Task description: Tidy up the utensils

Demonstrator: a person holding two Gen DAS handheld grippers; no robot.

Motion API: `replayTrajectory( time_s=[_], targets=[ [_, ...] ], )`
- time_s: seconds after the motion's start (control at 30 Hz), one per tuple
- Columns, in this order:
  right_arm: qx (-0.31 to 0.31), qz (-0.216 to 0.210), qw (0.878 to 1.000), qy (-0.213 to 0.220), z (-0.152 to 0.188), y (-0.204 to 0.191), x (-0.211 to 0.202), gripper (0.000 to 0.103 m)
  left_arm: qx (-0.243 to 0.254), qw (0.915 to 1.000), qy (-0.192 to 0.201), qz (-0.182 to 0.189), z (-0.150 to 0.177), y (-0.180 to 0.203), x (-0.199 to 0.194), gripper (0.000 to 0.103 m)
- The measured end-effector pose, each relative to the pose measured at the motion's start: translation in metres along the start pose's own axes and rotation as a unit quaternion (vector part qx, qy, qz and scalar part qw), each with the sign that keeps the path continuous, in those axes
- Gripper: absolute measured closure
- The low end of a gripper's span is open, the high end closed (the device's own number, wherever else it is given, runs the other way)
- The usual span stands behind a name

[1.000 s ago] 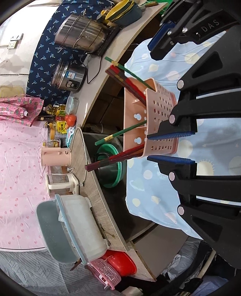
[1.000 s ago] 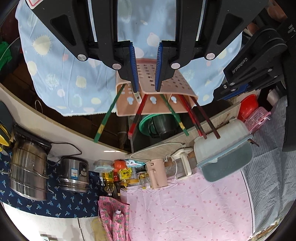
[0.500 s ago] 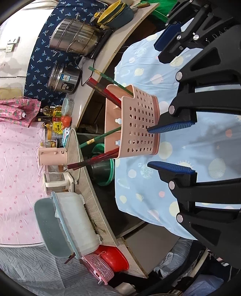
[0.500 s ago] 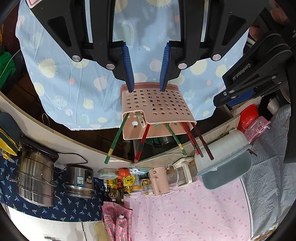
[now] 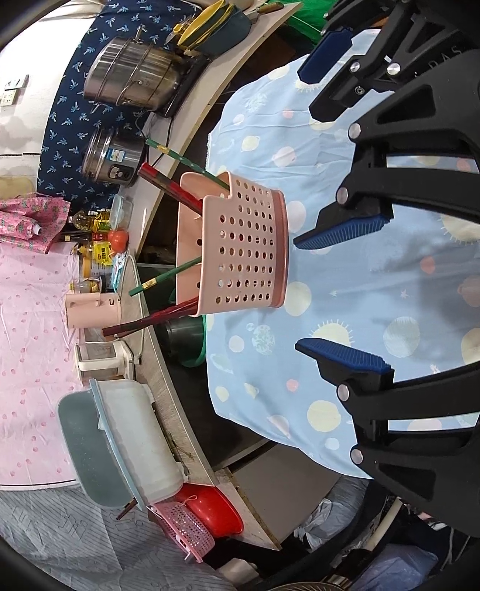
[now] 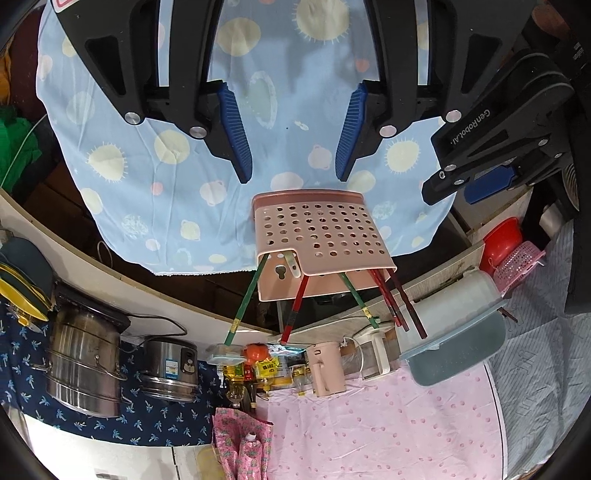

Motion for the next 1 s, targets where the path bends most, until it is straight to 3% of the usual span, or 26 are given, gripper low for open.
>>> replayTrajectory(
  time_s=[0.23, 0.3, 0.53, 0.8, 1.0],
  targets=[
    [-0.004, 0.007, 1.000, -0.003, 0.006, 0.000, -0.002, 0.050, 0.004, 1.0000, -0.007, -0.003, 0.010, 0.003, 0.001, 0.052],
    [-0.007, 0.010, 1.000, -0.004, 0.008, -0.001, -0.002, 0.048, 0.005, 0.9999, -0.008, -0.007, 0.013, 0.004, 0.001, 0.045],
    [-0.007, 0.019, 1.000, -0.010, 0.014, 0.002, 0.000, 0.043, 0.003, 0.9997, -0.011, -0.022, 0.020, -0.001, 0.004, 0.036],
    [0.005, 0.022, 1.000, -0.021, 0.021, 0.008, 0.004, 0.032, -0.006, 0.9990, -0.011, -0.044, 0.026, -0.009, 0.008, 0.017],
    [0.005, 0.027, 0.999, -0.027, 0.024, 0.012, 0.007, 0.025, -0.009, 0.9985, -0.013, -0.052, 0.029, -0.013, 0.011, 0.010]
  ],
)
Point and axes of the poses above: each gripper's, at about its wrist camera, not at the fingertips, and x roughly the way its jaws point, y to its right, z to its underside, the point moved 6 cm from there along x, roughly the way its jaws point, and after that the axes turned 8 degrees about -z, right-handed, at the moved point
